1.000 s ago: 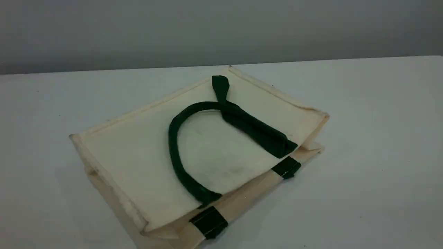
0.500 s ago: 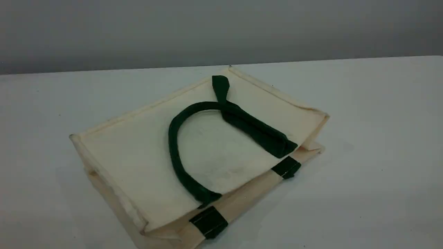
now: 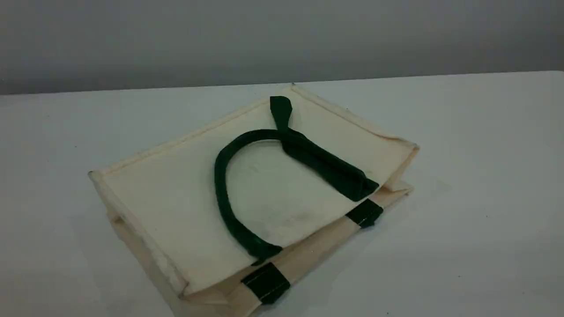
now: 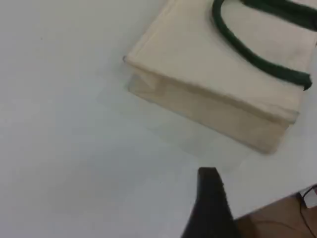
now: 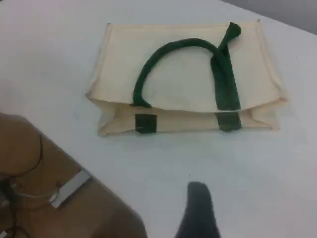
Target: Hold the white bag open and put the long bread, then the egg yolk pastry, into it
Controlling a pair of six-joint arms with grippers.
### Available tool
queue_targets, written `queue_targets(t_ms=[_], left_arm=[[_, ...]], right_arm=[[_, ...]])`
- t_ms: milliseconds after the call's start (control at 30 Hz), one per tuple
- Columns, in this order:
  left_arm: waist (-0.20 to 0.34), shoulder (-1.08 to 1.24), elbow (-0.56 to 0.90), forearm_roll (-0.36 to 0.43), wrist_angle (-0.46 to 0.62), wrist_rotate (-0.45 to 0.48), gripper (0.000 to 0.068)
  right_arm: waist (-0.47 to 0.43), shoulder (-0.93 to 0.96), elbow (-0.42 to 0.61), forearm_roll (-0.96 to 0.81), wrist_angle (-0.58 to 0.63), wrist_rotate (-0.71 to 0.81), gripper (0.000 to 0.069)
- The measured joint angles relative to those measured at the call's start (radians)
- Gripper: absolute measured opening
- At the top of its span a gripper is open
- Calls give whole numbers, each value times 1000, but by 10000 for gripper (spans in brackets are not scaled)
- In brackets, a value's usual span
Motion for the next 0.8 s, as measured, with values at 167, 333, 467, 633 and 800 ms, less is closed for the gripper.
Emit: queue_targets(t_ms=[167, 333, 467, 633, 800], left_arm=[[0, 0, 30, 23, -15, -3, 453], [0, 0, 37, 25, -20, -3, 453], [0, 0, 37, 23, -20, -3, 453], [0, 0, 37, 23, -20, -3, 453], [0, 0, 37, 22, -20, -3, 453]], right_arm=[[0, 0, 0, -9, 0, 10, 494], [0, 0, 1, -32, 0, 33, 494], [0, 0, 1, -34, -1, 33, 494], [0, 0, 1, -29, -1, 33, 493], [0, 0, 1, -22, -1, 33, 493]])
